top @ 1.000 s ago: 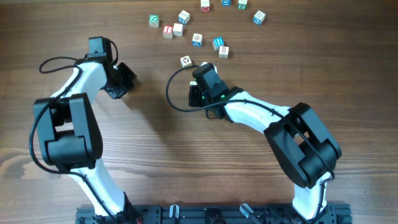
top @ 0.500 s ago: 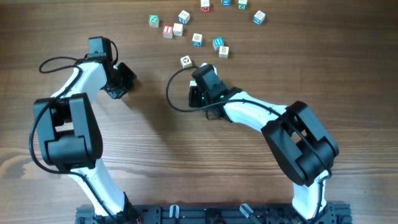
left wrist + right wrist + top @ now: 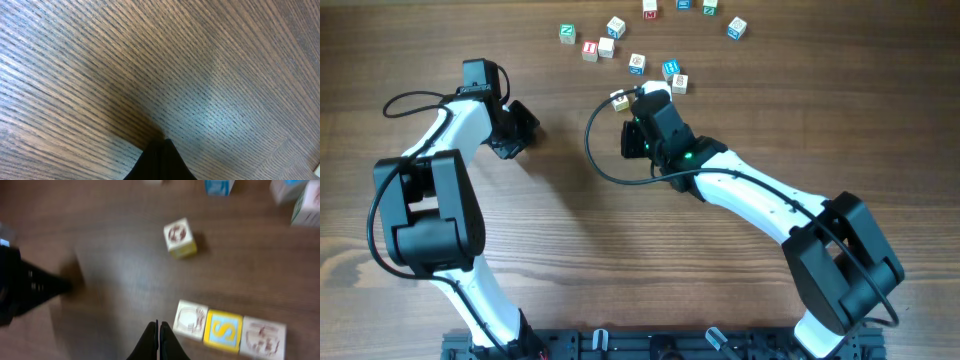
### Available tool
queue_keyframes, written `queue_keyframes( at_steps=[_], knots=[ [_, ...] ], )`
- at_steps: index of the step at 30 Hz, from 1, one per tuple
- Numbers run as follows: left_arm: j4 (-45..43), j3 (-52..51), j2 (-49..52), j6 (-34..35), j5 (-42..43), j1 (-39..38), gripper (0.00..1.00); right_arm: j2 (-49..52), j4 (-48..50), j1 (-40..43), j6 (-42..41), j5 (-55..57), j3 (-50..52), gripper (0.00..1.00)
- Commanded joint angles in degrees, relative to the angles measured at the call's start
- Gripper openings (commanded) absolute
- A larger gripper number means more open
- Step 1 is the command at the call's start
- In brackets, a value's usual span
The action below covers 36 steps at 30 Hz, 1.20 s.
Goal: Form a horizontal line
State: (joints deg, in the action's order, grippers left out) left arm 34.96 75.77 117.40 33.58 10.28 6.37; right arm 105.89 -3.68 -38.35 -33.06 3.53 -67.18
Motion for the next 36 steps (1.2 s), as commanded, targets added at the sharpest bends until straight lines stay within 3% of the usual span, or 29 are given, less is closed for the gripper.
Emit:
queue_keyframes(
  at_steps=[1,6,16,20,22,27,32,36],
  knots=[
    [2.0,-3.9,5.3,0.5,-7.6,0.5,0.04,2.3,4.2,0.9,3.3,5.6,-0.1,0.05],
    [1.9,-3.9,5.3,0.6,-7.5,0.5,0.04,4.5,11.0,1.6,7.6,6.0,-0.1,0.05],
    [1.9,-3.9,5.3,0.5,-7.1,0.5,0.04,7.2,11.3,5.5,5.5,-2.3,-0.1,0.04],
    [1.9,-3.9,5.3,0.2,-4.8,0.5,0.04,7.1,9.4,5.6,5.6,-0.7,-0.6,0.04],
    [1.4,-3.9,5.3,-3.3,-1.1,0.2,0.04,7.0,6.4,5.7,4.2,1.2,-1.5,0.04],
    [-2.1,-3.9,5.3,-23.0,15.5,-3.3,0.04,6.8,-1.5,9.0,-4.7,2.9,-2.3,0.05],
    [-4.9,-3.9,5.3,-32.3,21.7,-8.0,0.04,6.4,-4.7,12.5,-7.9,1.7,-2.3,0.04],
    [-7.4,-3.9,5.3,-34.5,21.6,-11.7,0.04,6.4,-6.3,13.3,-8.0,1.4,-2.3,0.05]
  ],
)
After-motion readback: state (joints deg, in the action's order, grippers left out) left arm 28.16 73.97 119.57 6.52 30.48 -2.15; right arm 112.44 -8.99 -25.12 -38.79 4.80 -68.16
